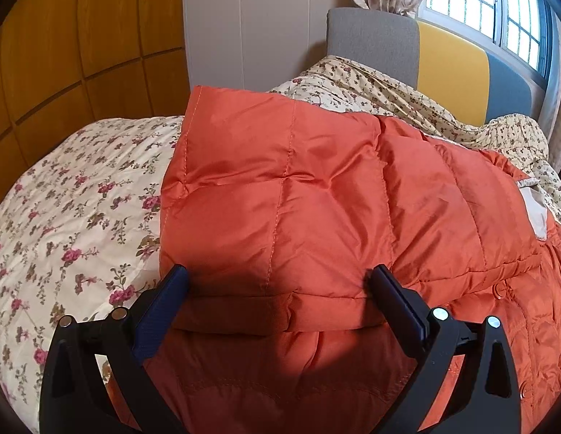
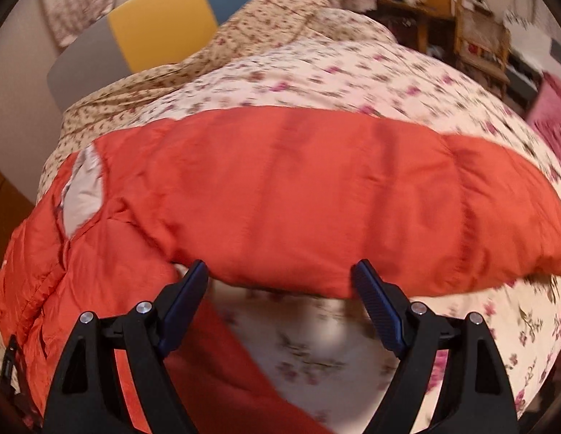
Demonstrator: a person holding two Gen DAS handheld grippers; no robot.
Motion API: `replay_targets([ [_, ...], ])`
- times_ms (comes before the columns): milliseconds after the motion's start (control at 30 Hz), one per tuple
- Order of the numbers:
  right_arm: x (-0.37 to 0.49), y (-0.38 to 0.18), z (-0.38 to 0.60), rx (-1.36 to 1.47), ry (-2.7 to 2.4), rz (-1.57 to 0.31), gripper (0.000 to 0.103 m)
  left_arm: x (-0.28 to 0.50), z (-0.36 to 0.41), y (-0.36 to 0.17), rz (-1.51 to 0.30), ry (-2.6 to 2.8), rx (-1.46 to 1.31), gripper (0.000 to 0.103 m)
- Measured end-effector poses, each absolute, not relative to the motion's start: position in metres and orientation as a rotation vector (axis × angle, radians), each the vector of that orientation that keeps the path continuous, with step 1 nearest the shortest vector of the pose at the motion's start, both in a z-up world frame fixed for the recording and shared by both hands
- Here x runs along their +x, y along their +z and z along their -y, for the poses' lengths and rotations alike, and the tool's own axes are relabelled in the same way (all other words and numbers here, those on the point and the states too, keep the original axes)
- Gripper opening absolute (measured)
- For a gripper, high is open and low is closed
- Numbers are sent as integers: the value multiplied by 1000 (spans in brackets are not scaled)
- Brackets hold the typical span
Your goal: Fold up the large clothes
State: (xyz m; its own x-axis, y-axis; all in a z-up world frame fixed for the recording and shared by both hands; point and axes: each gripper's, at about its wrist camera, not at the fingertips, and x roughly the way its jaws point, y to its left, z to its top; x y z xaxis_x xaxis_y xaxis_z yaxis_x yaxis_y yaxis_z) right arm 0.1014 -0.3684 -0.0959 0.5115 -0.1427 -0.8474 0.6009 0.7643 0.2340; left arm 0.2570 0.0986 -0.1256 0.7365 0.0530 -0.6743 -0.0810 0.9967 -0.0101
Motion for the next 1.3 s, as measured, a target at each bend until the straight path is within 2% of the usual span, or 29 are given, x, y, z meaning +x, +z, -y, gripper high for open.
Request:
replay_targets([
  [233,58,-100,404,737,-547,-902,82,258,-101,-127,-746,69,-50,100],
  [700,-21,-103,475,1130,-833,-557,79,260,-104,-130,-755,60,-64,100],
  [767,-23,-102,480,1126,-867,-537,71,260,-104,-130,-756,57,-68,100],
  [833,-23,-101,484,1100,-917,-535,43,261,-105,-130,-759,56,-71,100],
  [867,-21,-101,486,1091,-925,-534,37,261,-106,-131,-761,56,-70,100],
  [900,-17,-99,488,1080,-914,-534,24,261,-106,-131,-762,57,-68,100],
  [933,-13,-97,489,1060,-900,-537,17,262,-106,-131,-763,57,-67,100],
  [1100,20,-60,464,897,-825,-474,13,264,-106,-133,-780,58,-65,100],
  [1300,89,-9,386,610,-582,-393,11,264,-106,-134,-785,54,-71,100],
])
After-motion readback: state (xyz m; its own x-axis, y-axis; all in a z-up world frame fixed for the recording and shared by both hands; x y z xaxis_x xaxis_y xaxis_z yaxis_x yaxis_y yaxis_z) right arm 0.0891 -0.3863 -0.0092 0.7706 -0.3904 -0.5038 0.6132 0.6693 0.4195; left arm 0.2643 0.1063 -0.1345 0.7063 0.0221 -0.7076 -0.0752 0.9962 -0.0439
